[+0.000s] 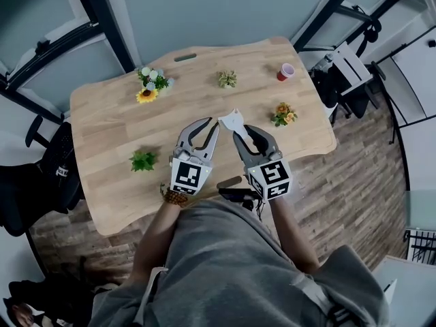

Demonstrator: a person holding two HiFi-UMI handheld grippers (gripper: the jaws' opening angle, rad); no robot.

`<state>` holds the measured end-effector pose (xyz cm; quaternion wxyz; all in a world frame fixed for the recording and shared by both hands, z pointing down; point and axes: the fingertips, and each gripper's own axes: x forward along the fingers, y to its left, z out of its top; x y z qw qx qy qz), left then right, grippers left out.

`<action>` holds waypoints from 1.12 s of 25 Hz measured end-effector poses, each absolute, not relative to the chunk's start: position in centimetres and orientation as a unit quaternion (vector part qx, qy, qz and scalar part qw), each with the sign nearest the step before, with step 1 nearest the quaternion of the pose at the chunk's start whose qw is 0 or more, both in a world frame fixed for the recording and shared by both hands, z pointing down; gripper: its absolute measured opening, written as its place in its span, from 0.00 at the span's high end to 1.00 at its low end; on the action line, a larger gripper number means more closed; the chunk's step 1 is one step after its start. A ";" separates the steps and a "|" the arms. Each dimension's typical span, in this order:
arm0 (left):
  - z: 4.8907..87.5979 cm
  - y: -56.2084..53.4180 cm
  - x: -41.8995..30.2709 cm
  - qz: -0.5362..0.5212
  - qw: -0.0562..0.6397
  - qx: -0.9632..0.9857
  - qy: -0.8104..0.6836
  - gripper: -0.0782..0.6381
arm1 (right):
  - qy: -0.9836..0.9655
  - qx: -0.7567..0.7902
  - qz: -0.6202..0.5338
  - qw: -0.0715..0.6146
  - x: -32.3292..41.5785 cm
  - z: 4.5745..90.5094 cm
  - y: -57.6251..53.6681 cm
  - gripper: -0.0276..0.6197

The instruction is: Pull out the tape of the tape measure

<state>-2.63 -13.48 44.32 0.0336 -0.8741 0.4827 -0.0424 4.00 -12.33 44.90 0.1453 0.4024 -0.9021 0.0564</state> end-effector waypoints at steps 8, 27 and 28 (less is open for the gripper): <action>44.4 -13.2 -1.9 -0.035 0.026 -0.881 0.471 0.82 | -0.907 0.392 0.047 0.150 3.6 45.0 -11.9 0.75; 44.5 -13.1 -2.6 -0.057 0.029 -0.875 0.479 0.84 | -0.899 0.405 0.048 0.160 3.4 45.6 -12.0 0.75; 44.5 -13.1 -2.7 -0.057 0.029 -0.875 0.479 0.84 | -0.898 0.408 0.054 0.159 3.4 45.7 -12.0 0.75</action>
